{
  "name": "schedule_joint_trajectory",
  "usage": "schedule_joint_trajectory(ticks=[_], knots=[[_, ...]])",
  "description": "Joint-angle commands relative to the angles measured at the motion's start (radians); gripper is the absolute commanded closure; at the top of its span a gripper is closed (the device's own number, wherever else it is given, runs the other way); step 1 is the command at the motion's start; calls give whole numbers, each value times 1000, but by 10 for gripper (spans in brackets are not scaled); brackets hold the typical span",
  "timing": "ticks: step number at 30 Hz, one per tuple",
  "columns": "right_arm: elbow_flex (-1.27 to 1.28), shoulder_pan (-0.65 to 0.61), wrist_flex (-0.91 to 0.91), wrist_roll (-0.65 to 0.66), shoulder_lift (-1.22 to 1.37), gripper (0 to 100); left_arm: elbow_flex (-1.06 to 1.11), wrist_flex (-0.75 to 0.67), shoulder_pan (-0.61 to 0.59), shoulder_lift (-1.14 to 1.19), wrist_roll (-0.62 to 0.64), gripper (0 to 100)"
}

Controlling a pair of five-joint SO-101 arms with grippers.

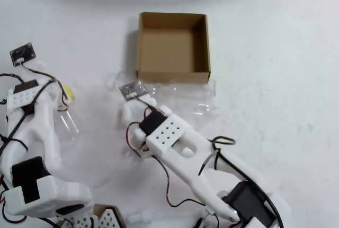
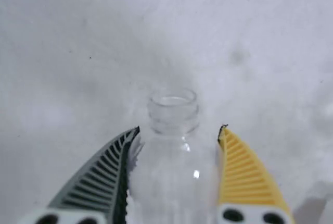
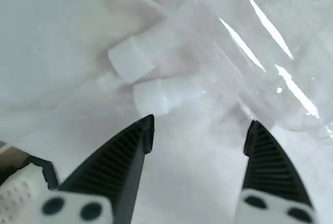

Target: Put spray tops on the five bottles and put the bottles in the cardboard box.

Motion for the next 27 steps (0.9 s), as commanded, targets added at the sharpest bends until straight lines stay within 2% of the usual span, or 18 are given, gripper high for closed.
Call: schedule_joint_trajectory(ticks=[1,15,20,27], knots=[[26,-4,-64,-12,-16,755,-3,-23,18,-7,-34,936],[57,1,-179,-178,7,754,-3,-25,30,-7,-37,936],[66,-5,-275,-190,151,754,-3,-25,30,-7,-37,936],[-41,-4,-193,-183,240,769,-3,-37,30,-7,-38,936]])
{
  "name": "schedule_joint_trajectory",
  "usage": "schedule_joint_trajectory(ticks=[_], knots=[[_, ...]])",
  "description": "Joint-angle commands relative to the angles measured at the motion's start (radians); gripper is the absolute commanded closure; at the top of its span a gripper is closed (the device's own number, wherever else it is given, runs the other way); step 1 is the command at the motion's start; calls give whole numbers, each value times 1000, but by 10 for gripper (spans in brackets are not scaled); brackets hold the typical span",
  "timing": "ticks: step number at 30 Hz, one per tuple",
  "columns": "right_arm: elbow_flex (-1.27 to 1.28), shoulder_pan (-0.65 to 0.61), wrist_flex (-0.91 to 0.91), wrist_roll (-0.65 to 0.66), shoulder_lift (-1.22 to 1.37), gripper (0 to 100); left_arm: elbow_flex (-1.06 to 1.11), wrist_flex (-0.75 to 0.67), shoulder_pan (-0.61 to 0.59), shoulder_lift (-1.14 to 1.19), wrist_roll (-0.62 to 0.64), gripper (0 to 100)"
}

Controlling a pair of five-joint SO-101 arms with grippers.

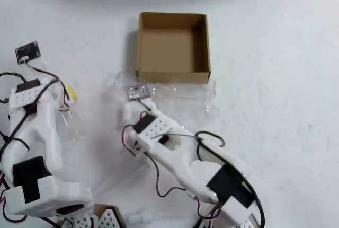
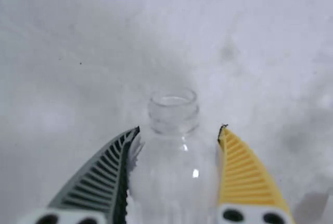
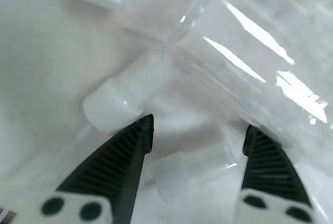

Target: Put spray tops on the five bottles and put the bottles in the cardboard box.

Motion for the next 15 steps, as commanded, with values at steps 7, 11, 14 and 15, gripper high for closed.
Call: schedule_joint_trajectory(ticks=[7,11,14,15], knots=[[-61,19,47,114,-5,987,-3,-26,12,-7,-12,936],[-123,81,119,130,-5,983,-3,-26,12,-7,-12,936],[-164,76,157,267,-5,984,-3,-26,12,-7,-14,936],[-180,64,163,316,-5,984,-3,-26,12,-7,-14,936]])
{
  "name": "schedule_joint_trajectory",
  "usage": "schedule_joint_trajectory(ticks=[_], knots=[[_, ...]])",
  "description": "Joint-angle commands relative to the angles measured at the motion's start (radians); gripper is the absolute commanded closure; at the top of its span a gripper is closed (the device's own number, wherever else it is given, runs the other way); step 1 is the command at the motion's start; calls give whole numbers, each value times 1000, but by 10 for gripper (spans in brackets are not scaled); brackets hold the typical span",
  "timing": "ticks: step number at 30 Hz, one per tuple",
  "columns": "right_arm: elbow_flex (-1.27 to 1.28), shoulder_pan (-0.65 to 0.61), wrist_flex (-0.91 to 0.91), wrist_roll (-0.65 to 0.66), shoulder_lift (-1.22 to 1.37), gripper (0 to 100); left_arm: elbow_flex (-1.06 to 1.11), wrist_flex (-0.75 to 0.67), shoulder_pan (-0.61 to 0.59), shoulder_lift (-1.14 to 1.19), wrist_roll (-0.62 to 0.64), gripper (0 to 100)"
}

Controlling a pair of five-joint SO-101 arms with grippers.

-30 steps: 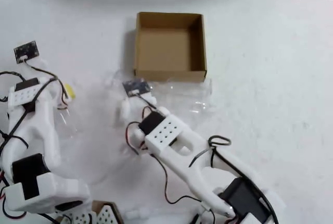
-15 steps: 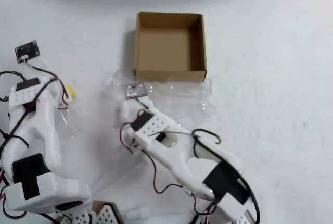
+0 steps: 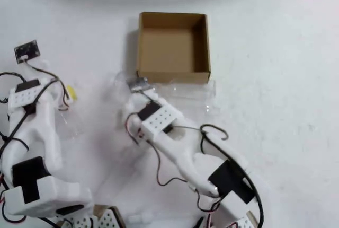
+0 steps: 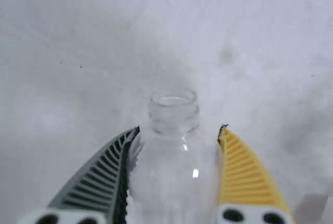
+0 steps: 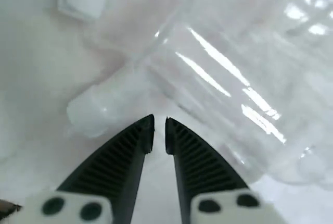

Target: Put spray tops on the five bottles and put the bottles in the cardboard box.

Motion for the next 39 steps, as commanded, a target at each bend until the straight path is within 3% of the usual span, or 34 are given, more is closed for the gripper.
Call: schedule_joint_trajectory(ticks=[1,5,9,12,18,23,25,27,35,39], knots=[[-84,-19,35,164,-10,984,-3,-20,12,-7,-12,936],[-144,-16,56,288,-15,984,-3,-20,10,-7,-12,936],[-221,2,277,345,-79,971,-3,-20,10,-7,-12,936],[-183,1,377,468,-154,939,-3,-20,10,-7,-12,936],[38,-15,289,655,-340,932,-3,-20,10,-7,-12,936],[252,-81,73,727,-440,889,-3,-20,10,-7,-12,936],[301,-85,-19,638,-441,821,-3,-20,10,-7,-12,936],[316,-85,-64,454,-433,773,-3,-20,10,-7,-12,936],[316,-91,-150,-143,-372,761,-3,-20,10,-7,-12,936],[311,-122,-154,-275,-329,700,-3,-20,10,-7,-12,936]])
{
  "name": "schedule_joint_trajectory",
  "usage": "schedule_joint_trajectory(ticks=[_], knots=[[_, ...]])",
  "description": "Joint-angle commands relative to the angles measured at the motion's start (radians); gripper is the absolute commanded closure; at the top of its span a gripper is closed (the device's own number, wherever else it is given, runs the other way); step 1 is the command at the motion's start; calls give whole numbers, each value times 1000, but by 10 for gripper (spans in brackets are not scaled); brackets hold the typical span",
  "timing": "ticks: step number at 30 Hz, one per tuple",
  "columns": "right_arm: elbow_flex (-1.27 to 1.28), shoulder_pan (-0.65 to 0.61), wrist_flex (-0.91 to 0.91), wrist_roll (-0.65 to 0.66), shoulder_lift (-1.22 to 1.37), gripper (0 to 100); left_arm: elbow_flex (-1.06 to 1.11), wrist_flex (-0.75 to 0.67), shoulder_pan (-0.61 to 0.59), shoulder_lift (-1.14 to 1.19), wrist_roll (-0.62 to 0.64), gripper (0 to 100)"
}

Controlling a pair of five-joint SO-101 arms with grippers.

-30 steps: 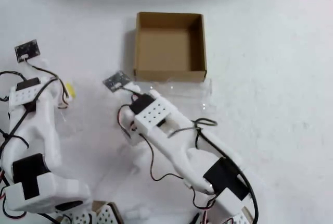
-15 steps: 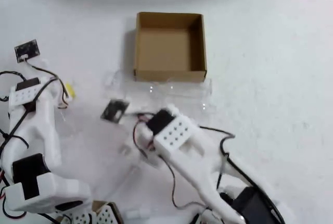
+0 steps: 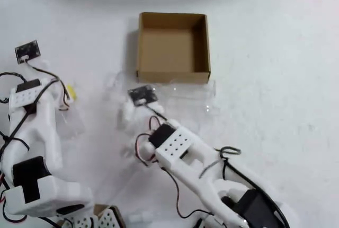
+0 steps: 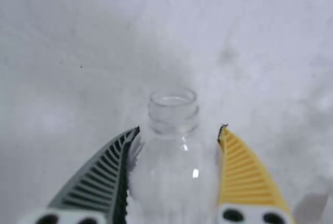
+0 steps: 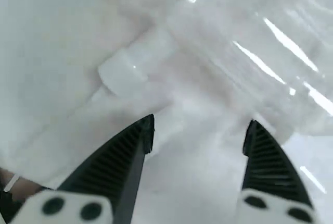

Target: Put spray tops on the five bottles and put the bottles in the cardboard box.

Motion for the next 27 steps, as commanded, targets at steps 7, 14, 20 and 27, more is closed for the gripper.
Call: schedule_joint_trajectory(ticks=[7,14,20,27], knots=[[-57,-191,-50,-137,199,584,-3,-20,10,-7,-12,936],[-244,-182,82,-103,372,745,-3,-20,10,-7,-12,936],[-348,-131,246,123,372,818,-3,-20,10,-7,-12,936],[-324,88,364,454,199,822,-3,-20,10,-7,-12,936]])
